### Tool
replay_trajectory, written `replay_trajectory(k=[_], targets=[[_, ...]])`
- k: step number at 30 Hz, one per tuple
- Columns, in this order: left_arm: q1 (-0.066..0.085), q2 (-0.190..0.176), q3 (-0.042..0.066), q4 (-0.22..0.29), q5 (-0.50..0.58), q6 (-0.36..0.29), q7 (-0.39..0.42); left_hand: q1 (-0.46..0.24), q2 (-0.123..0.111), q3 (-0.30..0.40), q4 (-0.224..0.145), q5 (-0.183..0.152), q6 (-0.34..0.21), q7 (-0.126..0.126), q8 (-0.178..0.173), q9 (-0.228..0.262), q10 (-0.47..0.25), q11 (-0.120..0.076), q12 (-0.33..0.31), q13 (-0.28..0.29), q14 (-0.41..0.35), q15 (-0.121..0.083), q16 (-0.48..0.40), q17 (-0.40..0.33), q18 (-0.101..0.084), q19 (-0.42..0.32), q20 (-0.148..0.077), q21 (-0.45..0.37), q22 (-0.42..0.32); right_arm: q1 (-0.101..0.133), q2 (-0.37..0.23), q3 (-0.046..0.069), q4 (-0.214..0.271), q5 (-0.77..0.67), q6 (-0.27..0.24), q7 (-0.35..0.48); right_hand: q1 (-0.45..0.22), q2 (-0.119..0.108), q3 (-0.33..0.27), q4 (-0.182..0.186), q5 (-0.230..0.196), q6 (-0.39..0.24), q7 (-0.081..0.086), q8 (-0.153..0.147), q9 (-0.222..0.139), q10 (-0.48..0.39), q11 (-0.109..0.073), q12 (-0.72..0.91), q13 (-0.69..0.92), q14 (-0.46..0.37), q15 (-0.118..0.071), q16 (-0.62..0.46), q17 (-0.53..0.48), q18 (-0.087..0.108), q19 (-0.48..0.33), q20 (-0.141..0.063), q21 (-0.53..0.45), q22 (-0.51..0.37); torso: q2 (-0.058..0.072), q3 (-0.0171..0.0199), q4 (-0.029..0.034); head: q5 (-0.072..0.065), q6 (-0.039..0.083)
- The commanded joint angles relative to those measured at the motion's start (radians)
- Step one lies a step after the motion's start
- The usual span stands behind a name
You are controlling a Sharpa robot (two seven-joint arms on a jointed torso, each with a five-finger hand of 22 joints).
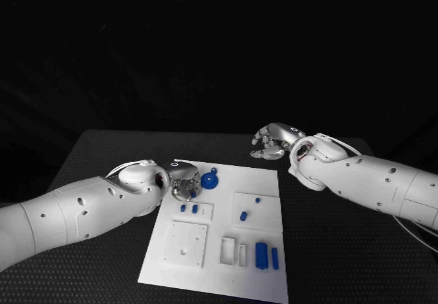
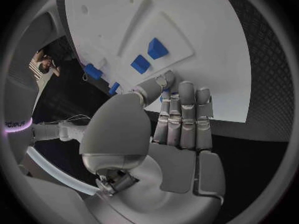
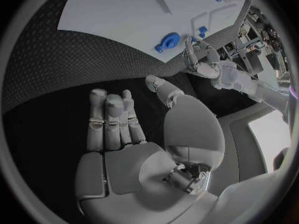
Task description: Assemble the parts on the task board
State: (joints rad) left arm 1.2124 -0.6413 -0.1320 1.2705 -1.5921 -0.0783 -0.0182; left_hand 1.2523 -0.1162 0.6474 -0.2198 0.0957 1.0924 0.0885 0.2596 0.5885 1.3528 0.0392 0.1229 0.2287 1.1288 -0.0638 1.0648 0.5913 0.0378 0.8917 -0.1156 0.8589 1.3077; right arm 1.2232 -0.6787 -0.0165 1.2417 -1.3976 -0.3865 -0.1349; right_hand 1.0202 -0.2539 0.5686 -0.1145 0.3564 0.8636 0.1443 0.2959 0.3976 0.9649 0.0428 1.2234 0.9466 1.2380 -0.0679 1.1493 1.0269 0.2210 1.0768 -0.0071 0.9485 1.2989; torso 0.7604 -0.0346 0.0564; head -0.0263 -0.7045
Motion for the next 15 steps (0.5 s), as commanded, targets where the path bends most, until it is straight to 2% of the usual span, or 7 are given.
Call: replay_trajectory(k=[1, 6, 9, 15], targets=[[-0.012, 0.003, -0.009, -0.001, 0.003, 0.045, 0.009, -0.006, 0.006, 0.003, -0.001, 0.0, 0.005, 0.002, -0.001, -0.002, 0.007, -0.001, -0.001, 0.0, 0.002, -0.005, 0.003, 0.001, 0.013, 0.003, -0.049, 0.006, 0.013, -0.001, 0.0, 0.0, 0.0, -0.003, 0.01, 0.004, 0.001, 0.007, -0.003, -0.006, -0.002, -0.001, 0.009, -0.005, -0.001, 0.001, -0.003, -0.001, -0.001, 0.0, -0.002, -0.003, -0.001, 0.041, 0.0, 0.001, -0.005, -0.001, -0.001, -0.0006, 0.0011, -0.001, -0.002], [-0.012, 0.0, -0.009, -0.004, 0.046, 0.026, 0.009, -0.01, 0.006, 0.003, -0.003, 0.002, -0.006, 0.006, -0.008, -0.006, -0.001, 0.002, -0.008, -0.003, -0.003, -0.003, 0.002, 0.002, 0.013, 0.001, -0.048, 0.005, 0.015, -0.001, -0.002, 0.0, 0.0, -0.003, 0.01, 0.004, 0.001, 0.007, -0.003, -0.006, -0.002, -0.001, 0.009, -0.005, -0.001, 0.001, -0.003, -0.001, -0.002, 0.0, -0.002, -0.003, -0.001, 0.041, 0.001, 0.001, -0.005, -0.001, 0.0, -0.0007, 0.0008, -0.002, 0.0], [-0.012, -0.001, -0.009, -0.006, 0.046, 0.026, 0.007, -0.008, -0.003, 0.006, -0.01, 0.004, -0.073, 0.031, -0.045, -0.027, -0.02, 0.01, -0.023, -0.009, -0.008, 0.004, 0.002, 0.004, 0.014, -0.001, -0.044, 0.005, 0.018, -0.001, -0.003, 0.0, -0.001, -0.003, 0.009, 0.004, 0.001, 0.007, -0.003, -0.006, -0.003, -0.001, 0.009, -0.005, -0.001, 0.001, -0.003, -0.001, -0.002, 0.0, -0.002, -0.003, -0.001, 0.041, 0.001, 0.001, -0.005, -0.001, -0.001, -0.0006, 0.0025, -0.005, 0.001], [-0.012, -0.005, -0.009, -0.006, 0.042, 0.035, -0.008, -0.002, -0.012, 0.008, -0.016, 0.003, -0.095, 0.023, -0.056, -0.037, -0.027, 0.015, -0.031, -0.012, -0.012, 0.008, 0.002, 0.006, 0.015, -0.004, -0.039, 0.004, 0.018, -0.001, -0.006, 0.0, -0.003, -0.003, 0.013, 0.0, 0.0, 0.006, -0.003, -0.006, -0.003, -0.001, 0.009, -0.005, -0.001, 0.001, -0.003, -0.001, -0.002, 0.0, -0.002, -0.003, -0.002, 0.041, 0.001, 0.001, -0.005, -0.001, 0.0, -0.001, 0.0007, -0.002, 0.001]])
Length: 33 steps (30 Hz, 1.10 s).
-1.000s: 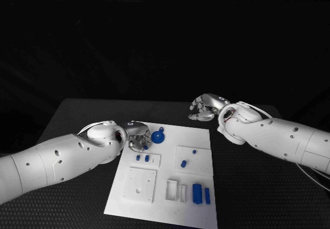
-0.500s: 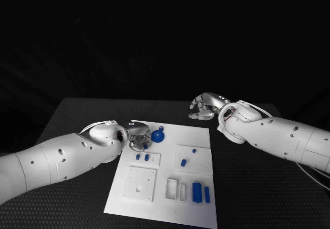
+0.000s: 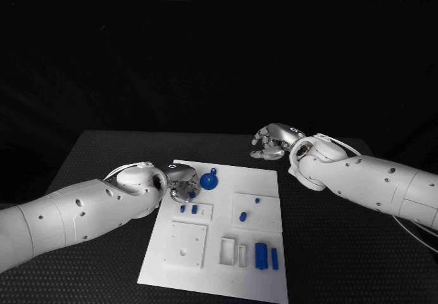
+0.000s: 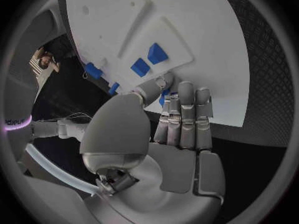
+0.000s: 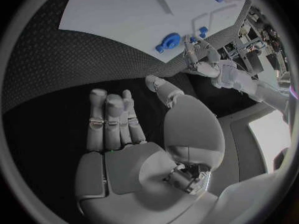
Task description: Assemble the parts on the task board
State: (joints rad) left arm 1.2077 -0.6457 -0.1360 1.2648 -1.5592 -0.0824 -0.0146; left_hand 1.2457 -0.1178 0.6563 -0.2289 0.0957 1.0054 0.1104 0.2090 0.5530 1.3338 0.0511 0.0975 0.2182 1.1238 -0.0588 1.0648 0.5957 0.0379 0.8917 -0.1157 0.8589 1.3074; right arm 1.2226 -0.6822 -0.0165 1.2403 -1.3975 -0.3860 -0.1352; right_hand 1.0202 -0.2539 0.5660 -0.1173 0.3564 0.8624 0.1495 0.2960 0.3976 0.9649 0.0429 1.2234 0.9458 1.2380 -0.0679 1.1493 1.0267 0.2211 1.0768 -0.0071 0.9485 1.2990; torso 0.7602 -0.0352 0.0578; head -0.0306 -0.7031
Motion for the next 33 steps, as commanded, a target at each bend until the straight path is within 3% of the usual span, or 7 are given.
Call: replay_trajectory(k=[1, 4, 7, 22, 26, 33], targets=[[-0.007, -0.001, -0.005, -0.001, 0.003, 0.045, -0.014, 0.006, -0.012, -0.001, -0.009, 0.003, -0.013, 0.0, -0.007, -0.003, -0.011, 0.004, -0.007, -0.002, -0.008, 0.004, 0.001, 0.002, 0.016, -0.004, -0.038, 0.004, 0.019, 0.0, -0.003, 0.0, -0.002, -0.003, 0.012, 0.0, 0.0, 0.006, -0.001, -0.003, -0.003, 0.0, 0.004, -0.005, -0.001, 0.001, -0.003, -0.001, -0.001, 0.0, -0.002, -0.003, -0.001, 0.041, 0.001, 0.002, -0.005, -0.001, 0.0, -0.0001, -0.0002, 0.003, -0.001], [-0.007, -0.004, -0.005, -0.002, 0.0, 0.05, -0.016, 0.016, -0.034, -0.004, -0.022, 0.002, -0.064, -0.034, -0.031, -0.016, -0.02, 0.007, -0.014, -0.004, -0.01, 0.008, 0.002, 0.004, 0.018, -0.003, -0.035, 0.005, 0.02, 0.0, -0.003, 0.0, -0.001, -0.003, 0.012, 0.0, 0.0, 0.006, -0.001, -0.003, -0.003, 0.0, 0.004, -0.005, -0.001, 0.002, -0.003, 0.0, -0.001, 0.001, -0.002, -0.002, -0.001, 0.041, 0.001, 0.001, -0.005, -0.001, 0.0, -0.0004, 0.0004, 0.001, -0.001], [-0.007, -0.005, -0.005, -0.006, -0.004, 0.05, -0.017, 0.02, -0.044, -0.004, -0.026, 0.001, -0.085, -0.04, -0.039, -0.021, -0.025, 0.011, -0.018, -0.004, -0.011, 0.011, 0.001, 0.004, 0.02, -0.003, -0.032, 0.004, 0.019, 0.0, -0.003, 0.0, -0.004, -0.003, 0.015, 0.001, -0.001, 0.006, -0.001, -0.003, -0.003, -0.001, 0.004, -0.005, -0.001, 0.002, -0.003, 0.0, -0.002, 0.001, -0.002, -0.002, -0.001, 0.041, 0.002, 0.001, -0.005, 0.0, 0.0, -0.0003, 0.0006, 0.001, 0.0], [-0.007, -0.02, -0.003, -0.037, -0.011, 0.013, -0.021, 0.04, -0.063, 0.003, -0.025, 0.003, -0.115, -0.039, -0.039, -0.024, -0.092, 0.032, -0.032, -0.013, -0.017, 0.03, 0.005, 0.009, 0.035, 0.002, -0.015, 0.005, 0.019, 0.0, -0.006, 0.0, -0.011, -0.023, 0.016, -0.008, -0.002, 0.005, -0.002, -0.003, -0.003, -0.001, 0.004, -0.005, -0.001, 0.002, -0.002, 0.001, -0.002, 0.002, -0.001, -0.002, -0.002, 0.041, 0.002, 0.001, -0.005, 0.0, 0.0, -0.0014, -0.0001, -0.006, -0.003], [-0.007, -0.025, -0.003, -0.052, -0.011, -0.001, -0.016, 0.045, -0.063, 0.006, -0.024, 0.005, -0.106, -0.029, -0.029, -0.021, -0.105, 0.018, -0.03, -0.014, -0.018, 0.018, 0.005, 0.009, 0.036, 0.002, -0.017, 0.006, 0.02, 0.0, -0.006, 0.0, -0.011, -0.012, 0.016, -0.004, -0.008, 0.001, -0.007, -0.005, 0.003, 0.002, 0.004, -0.003, -0.001, 0.002, -0.002, -0.005, -0.01, -0.001, -0.001, -0.013, -0.012, 0.041, -0.004, 0.003, -0.012, -0.002, -0.001, -0.0015, 0.0011, -0.006, -0.001], [-0.007, -0.036, 0.002, -0.075, 0.002, -0.052, -0.015, 0.05, -0.061, 0.009, -0.024, 0.009, -0.1, -0.025, -0.023, -0.02, -0.116, 0.02, -0.03, -0.015, -0.016, 0.019, 0.005, 0.01, 0.036, 0.003, -0.02, 0.007, 0.02, 0.0, -0.014, 0.0, -0.002, 0.004, 0.033, 0.01, -0.009, 0.002, -0.007, -0.017, 0.0, 0.002, 0.003, -0.001, 0.0, 0.007, -0.004, -0.043, -0.055, 0.001, -0.002, -0.039, -0.045, 0.041, -0.014, 0.01, -0.028, -0.007, 0.0, -0.0014, 0.0003, -0.005, 0.002]])
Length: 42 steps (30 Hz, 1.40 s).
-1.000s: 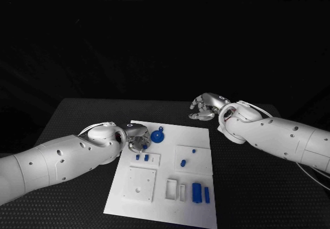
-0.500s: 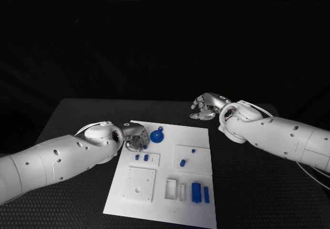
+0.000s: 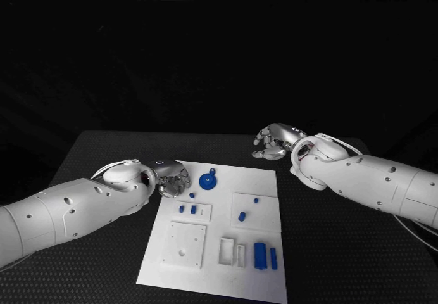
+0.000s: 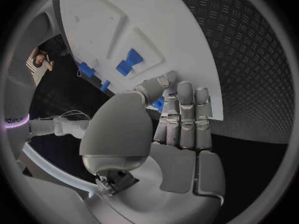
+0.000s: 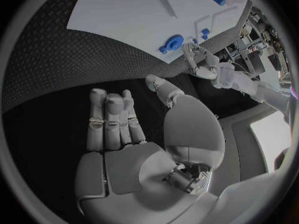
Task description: Assemble the parts on the task board
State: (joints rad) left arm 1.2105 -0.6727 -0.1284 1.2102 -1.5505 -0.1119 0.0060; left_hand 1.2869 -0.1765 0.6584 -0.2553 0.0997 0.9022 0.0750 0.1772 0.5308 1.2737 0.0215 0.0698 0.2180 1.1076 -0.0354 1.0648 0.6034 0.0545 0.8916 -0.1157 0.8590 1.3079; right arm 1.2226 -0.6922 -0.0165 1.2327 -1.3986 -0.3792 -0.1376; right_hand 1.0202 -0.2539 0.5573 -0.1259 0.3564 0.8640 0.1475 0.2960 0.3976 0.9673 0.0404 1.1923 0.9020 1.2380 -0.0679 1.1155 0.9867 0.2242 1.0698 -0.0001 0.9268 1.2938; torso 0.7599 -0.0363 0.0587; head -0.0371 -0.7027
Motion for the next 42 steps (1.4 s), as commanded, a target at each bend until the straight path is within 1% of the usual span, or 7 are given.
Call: replay_trajectory(k=[1, 6, 11, 12, 17, 29, 42], targets=[[-0.01, -0.012, -0.003, -0.025, 0.013, -0.044, -0.033, 0.01, 0.0, 0.008, 0.003, 0.006, 0.006, 0.013, 0.011, 0.003, -0.054, 0.05, -0.001, -0.014, 0.002, -0.004, 0.006, 0.002, 0.019, 0.004, -0.02, 0.007, 0.02, -0.001, -0.006, 0.0, 0.009, 0.01, 0.039, 0.014, -0.008, 0.002, 0.003, -0.011, -0.002, 0.0, 0.005, -0.001, 0.0, 0.004, -0.001, -0.023, -0.023, -0.001, -0.002, -0.01, -0.011, 0.038, -0.01, 0.004, -0.009, -0.002, 0.0, -0.0004, -0.0015, 0.002, 0.003], [-0.008, -0.025, 0.006, -0.05, 0.115, -0.146, 0.019, -0.008, -0.001, 0.006, 0.02, 0.004, 0.057, 0.049, 0.047, 0.013, -0.019, 0.05, 0.02, -0.002, -0.009, -0.003, -0.007, -0.004, 0.016, -0.005, -0.018, 0.004, 0.018, -0.004, -0.022, -0.002, 0.03, 0.02, 0.112, 0.028, 0.001, 0.01, 0.016, -0.029, -0.02, -0.001, 0.004, 0.0, 0.001, -0.018, -0.001, -0.143, -0.119, -0.01, 0.0, -0.047, -0.056, 0.038, -0.025, 0.014, -0.032, -0.009, -0.001, 0.0009, -0.0016, 0.001, 0.009], [0.0, -0.049, 0.015, -0.045, 0.609, -0.199, 0.079, -0.059, -0.018, -0.005, 0.07, -0.039, 0.067, 0.057, 0.069, 0.019, -0.002, 0.051, 0.045, 0.012, -0.034, 0.002, -0.058, -0.029, 0.004, -0.034, -0.013, -0.033, 0.005, -0.021, -0.06, -0.004, 0.076, 0.043, 0.162, 0.062, 0.036, 0.033, 0.063, -0.069, -0.088, 0.007, 0.025, 0.011, 0.007, -0.084, 0.019, -0.481, -0.355, -0.006, 0.025, -0.049, -0.08, 0.038, -0.023, 0.011, -0.04, -0.011, 0.0, 0.0009, -0.0006, -0.006, 0.016], [0.002, -0.055, 0.016, -0.042, 0.701, -0.202, 0.094, -0.069, -0.017, -0.011, 0.078, -0.039, 0.068, 0.06, 0.071, 0.019, -0.002, 0.052, 0.048, 0.014, -0.033, 0.002, -0.061, -0.031, 0.003, -0.034, -0.013, -0.036, 0.004, -0.023, -0.068, -0.006, 0.088, 0.043, 0.166, 0.068, 0.044, 0.037, 0.073, -0.081, -0.098, 0.011, 0.028, 0.015, 0.009, -0.074, 0.035, -0.55, -0.409, -0.004, 0.026, -0.047, -0.084, 0.038, -0.021, 0.012, -0.041, -0.011, 0.0, 0.0007, -0.0004, -0.007, 0.018], [0.008, -0.09, 0.016, -0.004, 1.009, -0.178, 0.171, -0.094, -0.011, -0.03, 0.095, -0.04, 0.071, 0.058, 0.082, 0.022, 0.003, 0.049, 0.061, 0.021, -0.032, 0.0, -0.075, -0.036, 0.0, -0.036, -0.014, -0.047, 0.002, -0.043, -0.112, -0.013, 0.159, -0.008, 0.15, 0.089, 0.067, 0.044, 0.091, -0.118, -0.137, 0.023, 0.024, 0.031, 0.016, 0.045, 0.042, -0.753, -0.577, -0.001, 0.039, -0.033, -0.108, 0.038, -0.006, 0.018, -0.049, -0.013, 0.0, 0.002, -0.0025, -0.017, 0.026], [0.007, -0.147, 0.015, 0.127, 1.212, -0.193, 0.295, -0.109, 0.005, -0.046, 0.099, -0.036, 0.065, 0.058, 0.088, 0.022, 0.001, 0.046, 0.073, 0.028, -0.027, -0.003, -0.084, -0.038, -0.001, -0.031, -0.018, -0.059, 0.0, -0.08, -0.19, -0.044, 0.286, -0.201, 0.156, 0.088, 0.105, 0.04, 0.109, -0.146, -0.159, 0.077, -0.002, 0.062, 0.031, 0.167, 0.025, -0.845, -0.644, 0.025, 0.022, -0.011, -0.13, 0.038, 0.024, 0.005, -0.044, -0.009, -0.001, 0.0, -0.0008, -0.027, 0.029], [0.006, -0.156, 0.015, 0.146, 1.256, -0.182, 0.311, -0.116, 0.01, -0.053, 0.095, -0.032, 0.061, 0.059, 0.09, 0.022, -0.007, 0.049, 0.073, 0.028, -0.029, 0.0, -0.089, -0.039, -0.003, -0.032, -0.017, -0.065, -0.001, -0.114, -0.19, -0.049, 0.324, -0.291, 0.15, 0.076, 0.098, 0.031, 0.09, -0.146, -0.194, 0.082, -0.004, 0.059, 0.031, 0.189, 0.032, -0.916, -0.677, 0.021, 0.028, -0.008, -0.145, 0.038, 0.024, 0.005, -0.052, -0.008, 0.0, -0.001, -0.002, -0.027, 0.023]])
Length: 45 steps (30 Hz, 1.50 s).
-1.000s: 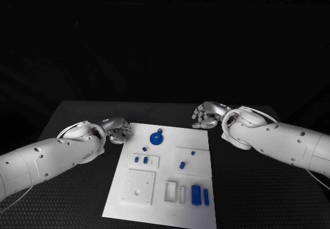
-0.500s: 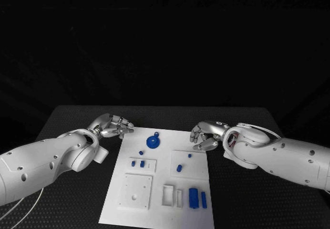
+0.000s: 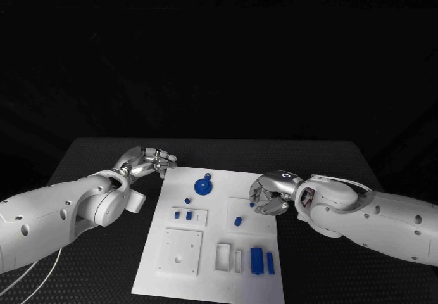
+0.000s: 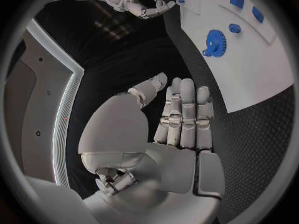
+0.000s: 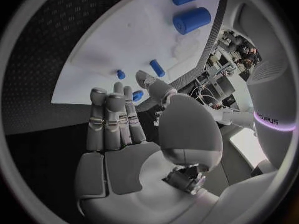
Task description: Assemble the parts on the task board
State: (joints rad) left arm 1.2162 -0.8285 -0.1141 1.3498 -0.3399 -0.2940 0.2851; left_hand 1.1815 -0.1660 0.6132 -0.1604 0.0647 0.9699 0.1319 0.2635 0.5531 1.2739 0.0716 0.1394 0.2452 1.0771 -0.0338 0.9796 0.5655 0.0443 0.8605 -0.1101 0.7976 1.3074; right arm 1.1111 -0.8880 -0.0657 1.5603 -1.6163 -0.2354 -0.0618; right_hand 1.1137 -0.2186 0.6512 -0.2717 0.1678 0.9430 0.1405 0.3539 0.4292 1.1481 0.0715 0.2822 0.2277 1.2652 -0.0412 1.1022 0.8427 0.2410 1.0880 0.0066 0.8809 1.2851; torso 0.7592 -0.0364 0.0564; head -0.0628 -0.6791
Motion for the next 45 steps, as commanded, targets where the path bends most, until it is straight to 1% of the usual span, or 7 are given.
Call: replay_trajectory(k=[1, 7, 9, 16, 19, 35, 45], targets=[[0.001, 0.0, 0.0, 0.007, 0.045, 0.002, 0.032, -0.011, 0.0, -0.008, 0.0, 0.003, -0.007, 0.002, 0.003, -0.001, -0.007, -0.001, 0.004, 0.001, 0.001, -0.002, -0.004, -0.001, 0.007, -0.001, -0.022, -0.004, -0.001, -0.003, 0.008, 0.0, -0.006, -0.075, 0.004, 0.0, 0.006, -0.005, -0.003, 0.0, -0.007, 0.003, 0.003, 0.0, -0.001, 0.01, 0.001, -0.008, -0.003, -0.007, 0.002, 0.005, -0.002, 0.021, 0.006, -0.002, -0.006, 0.001, 0.001, -0.0007, -0.0003, -0.001, 0.0], [0.001, 0.001, 0.0, 0.011, 0.055, 0.01, 0.032, -0.014, 0.001, -0.011, -0.001, 0.004, -0.01, 0.003, 0.003, -0.001, -0.01, 0.0, 0.004, 0.001, 0.002, -0.001, -0.005, -0.001, 0.007, 0.0, -0.022, -0.005, -0.001, -0.017, 0.026, 0.0, -0.027, -0.11, -0.016, -0.009, 0.012, -0.011, 0.003, 0.005, -0.017, -0.001, 0.006, -0.005, -0.004, 0.013, 0.003, -0.028, -0.012, -0.006, 0.004, 0.008, -0.006, 0.021, 0.009, -0.002, -0.008, 0.001, 0.002, -0.0008, 0.0023, -0.005, -0.002], [0.001, 0.001, 0.0, 0.011, 0.058, 0.013, 0.029, -0.015, 0.002, -0.012, -0.002, 0.004, -0.011, 0.004, 0.003, -0.001, -0.012, 0.0, 0.004, 0.001, 0.002, -0.001, -0.006, -0.001, 0.007, 0.0, -0.022, -0.006, -0.001, -0.02, 0.031, 0.0, -0.035, -0.115, -0.019, -0.011, 0.023, -0.028, 0.032, 0.028, -0.054, 0.0, 0.007, -0.007, -0.006, 0.022, 0.003, -0.043, -0.018, -0.006, 0.005, 0.011, -0.011, 0.021, 0.012, -0.001, -0.012, 0.0, 0.001, -0.0004, 0.0024, -0.003, -0.003], [0.001, -0.003, 0.0, 0.006, 0.059, 0.019, 0.025, -0.015, 0.005, -0.013, -0.005, 0.007, -0.015, 0.006, 0.003, -0.002, -0.018, 0.002, 0.004, 0.001, 0.001, 0.0, -0.009, -0.001, 0.007, 0.0, -0.022, -0.008, 0.0, -0.02, 0.038, 0.0, -0.044, -0.132, -0.047, -0.024, 0.029, -0.043, 0.057, 0.056, -0.077, -0.002, 0.008, -0.011, -0.009, 0.033, 0.004, -0.065, -0.025, -0.006, 0.005, 0.016, -0.016, 0.021, 0.017, -0.002, -0.013, 0.002, 0.001, -0.0001, 0.0012, -0.001, 0.001], [0.001, -0.003, 0.0, 0.005, 0.059, 0.023, 0.025, -0.016, 0.004, -0.014, -0.005, 0.007, -0.016, 0.007, 0.003, -0.003, -0.019, 0.002, 0.003, 0.001, 0.001, 0.001, -0.009, -0.001, 0.007, 0.0, -0.021, -0.009, 0.0, -0.02, 0.042, 0.0, -0.049, -0.134, -0.044, -0.026, 0.034, -0.047, 0.067, 0.064, -0.088, 0.0, 0.007, -0.012, -0.01, 0.038, 0.004, -0.071, -0.027, -0.005, 0.004, 0.019, -0.018, 0.021, 0.019, -0.003, -0.013, 0.003, 0.001, 0.0003, 0.0015, -0.001, -0.002], [0.001, -0.004, 0.0, 0.0, 0.059, 0.04, 0.017, -0.015, 0.009, -0.013, -0.011, 0.014, -0.022, 0.011, 0.003, -0.004, -0.03, 0.006, 0.003, 0.001, -0.001, 0.004, -0.013, -0.001, 0.007, 0.0, -0.018, -0.013, 0.002, -0.038, 0.077, 0.0, -0.096, -0.135, -0.029, -0.023, 0.053, -0.042, 0.101, 0.081, -0.108, 0.008, 0.005, -0.01, -0.01, 0.057, 0.0, -0.083, -0.028, -0.002, 0.001, 0.027, -0.022, 0.021, 0.026, -0.007, -0.013, 0.005, 0.001, 0.0011, 0.002, 0.004, -0.014], [0.001, -0.005, 0.0, -0.002, 0.059, 0.047, 0.01, -0.021, 0.008, -0.016, -0.009, 0.012, -0.026, 0.012, 0.003, -0.005, -0.034, 0.007, 0.003, 0.002, 0.0, 0.005, -0.014, 0.0, 0.007, 0.0, -0.017, -0.014, 0.003, -0.042, 0.081, 0.0, -0.099, -0.146, -0.022, -0.023, 0.067, -0.033, 0.137, 0.093, -0.118, 0.044, -0.011, 0.009, -0.001, 0.104, -0.015, -0.073, -0.017, 0.0, -0.013, 0.034, -0.026, 0.021, 0.031, -0.01, -0.011, 0.01, 0.001, 0.0011, 0.0002, 0.004, -0.019]])
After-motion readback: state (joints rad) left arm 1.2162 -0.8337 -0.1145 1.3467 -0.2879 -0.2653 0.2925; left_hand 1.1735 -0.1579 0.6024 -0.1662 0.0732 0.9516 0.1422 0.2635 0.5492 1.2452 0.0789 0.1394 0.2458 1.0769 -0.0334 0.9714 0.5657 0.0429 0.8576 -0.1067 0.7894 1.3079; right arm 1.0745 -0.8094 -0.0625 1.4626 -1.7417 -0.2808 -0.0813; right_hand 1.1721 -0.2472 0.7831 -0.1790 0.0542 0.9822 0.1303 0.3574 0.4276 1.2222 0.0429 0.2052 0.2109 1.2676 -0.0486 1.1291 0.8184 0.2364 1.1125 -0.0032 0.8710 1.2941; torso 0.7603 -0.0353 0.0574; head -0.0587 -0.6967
